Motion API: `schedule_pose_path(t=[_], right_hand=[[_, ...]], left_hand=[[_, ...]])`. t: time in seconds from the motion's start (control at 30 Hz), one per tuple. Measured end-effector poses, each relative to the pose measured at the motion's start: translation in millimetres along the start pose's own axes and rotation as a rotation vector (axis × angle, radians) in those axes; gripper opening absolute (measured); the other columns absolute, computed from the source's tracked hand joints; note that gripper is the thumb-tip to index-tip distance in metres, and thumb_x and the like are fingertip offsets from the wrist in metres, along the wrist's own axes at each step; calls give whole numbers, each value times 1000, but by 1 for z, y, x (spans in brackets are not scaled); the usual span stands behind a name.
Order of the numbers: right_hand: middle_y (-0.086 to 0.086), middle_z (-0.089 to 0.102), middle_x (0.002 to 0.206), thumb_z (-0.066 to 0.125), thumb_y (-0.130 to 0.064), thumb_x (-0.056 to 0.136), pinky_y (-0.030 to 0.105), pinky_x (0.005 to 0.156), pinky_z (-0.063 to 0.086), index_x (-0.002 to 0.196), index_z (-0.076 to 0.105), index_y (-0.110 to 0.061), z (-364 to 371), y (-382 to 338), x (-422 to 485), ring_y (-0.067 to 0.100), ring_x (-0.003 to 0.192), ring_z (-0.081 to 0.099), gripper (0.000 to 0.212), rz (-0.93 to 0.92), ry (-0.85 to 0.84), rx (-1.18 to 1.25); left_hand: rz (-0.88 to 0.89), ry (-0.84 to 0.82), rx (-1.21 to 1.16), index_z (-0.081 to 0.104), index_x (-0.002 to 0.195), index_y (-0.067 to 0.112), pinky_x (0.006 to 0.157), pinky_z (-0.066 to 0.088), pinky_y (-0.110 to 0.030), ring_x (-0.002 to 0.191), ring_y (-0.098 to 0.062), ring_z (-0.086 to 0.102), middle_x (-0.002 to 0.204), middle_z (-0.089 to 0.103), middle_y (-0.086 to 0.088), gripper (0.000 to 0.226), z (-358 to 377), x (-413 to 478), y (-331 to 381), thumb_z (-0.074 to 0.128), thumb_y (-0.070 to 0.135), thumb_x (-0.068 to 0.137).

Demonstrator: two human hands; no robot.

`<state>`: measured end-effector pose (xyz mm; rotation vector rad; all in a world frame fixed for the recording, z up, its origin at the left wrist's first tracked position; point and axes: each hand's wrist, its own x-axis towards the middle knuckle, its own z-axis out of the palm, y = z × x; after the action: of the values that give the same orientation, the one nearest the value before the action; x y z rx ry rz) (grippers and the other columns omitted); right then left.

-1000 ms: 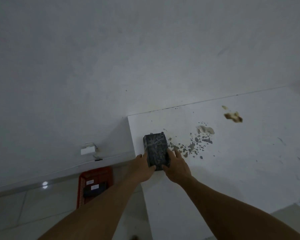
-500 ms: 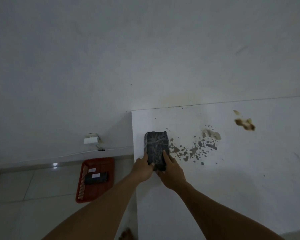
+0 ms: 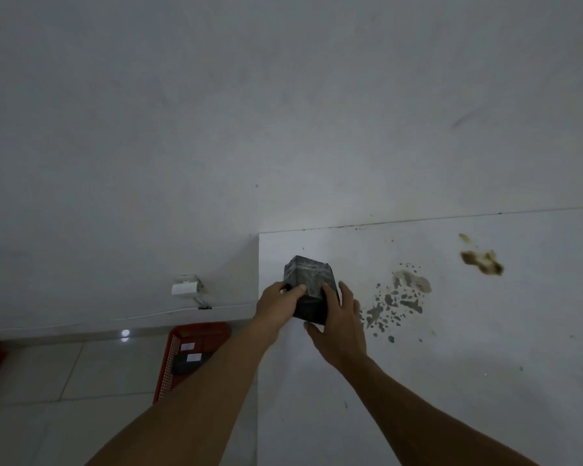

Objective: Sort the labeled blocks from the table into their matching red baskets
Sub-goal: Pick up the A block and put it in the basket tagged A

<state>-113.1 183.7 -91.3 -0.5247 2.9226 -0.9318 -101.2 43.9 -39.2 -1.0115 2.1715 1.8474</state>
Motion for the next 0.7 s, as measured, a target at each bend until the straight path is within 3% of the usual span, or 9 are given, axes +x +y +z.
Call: schedule_pose_path(t=[0.13,0.2,0.3,0.37,0.43,0.5,0.6,0.7], right_hand=[[12,54,137,80,-26,76,43,99,48,137,49,-11,-19,-2,16,33,124,47,69,-140,118,16],[13,59,126,79,-21,78,37,90,50,132,52,-9,-27,-1,23,30,111,53,62,-97,162,112],[6,62,111,73,-26,84,24,72,45,125,52,-15,-39,3,33,19,91,57,48,63,194,284],[3,63,106,68,-35,88,25,66,48,121,50,-18,-44,7,38,17,89,59,41,166,183,399],[1,64,102,64,-40,89,35,70,56,120,50,-18,-48,11,41,19,89,63,41,215,180,456],[-3,63,97,62,-44,90,35,67,57,122,49,-18,-51,14,43,17,85,64,43,259,167,490],[-5,60,94,60,-46,91,20,58,47,124,50,-17,-54,17,46,10,78,59,45,292,153,517],[-3,64,94,60,-47,91,19,56,45,122,52,-18,-57,17,49,11,78,62,43,311,158,564]], left_hand=[[42,38,-13,66,118,18,96,54,-42,103,-22,65,111,69,-4,52,8,-2,20,65,55,82],[83,41,-46,70,99,23,94,55,-42,96,-22,67,100,71,-1,36,11,-3,29,55,55,89],[138,76,-60,64,80,29,94,53,-43,92,-24,68,89,68,3,32,9,-4,37,44,47,98],[154,101,-19,66,89,27,96,49,-44,103,-28,65,100,68,-1,30,6,-2,36,42,42,100],[149,111,25,64,120,21,102,46,-39,116,-27,60,127,64,-6,32,4,3,32,45,37,100],[121,112,90,50,141,16,103,38,-32,128,-26,52,143,54,-7,46,4,5,28,48,35,99],[101,101,134,39,148,15,106,36,-35,133,-27,47,147,49,-11,56,4,7,22,52,35,97],[76,69,136,33,151,15,110,35,-39,137,-28,43,152,43,-12,62,5,8,20,54,35,97]])
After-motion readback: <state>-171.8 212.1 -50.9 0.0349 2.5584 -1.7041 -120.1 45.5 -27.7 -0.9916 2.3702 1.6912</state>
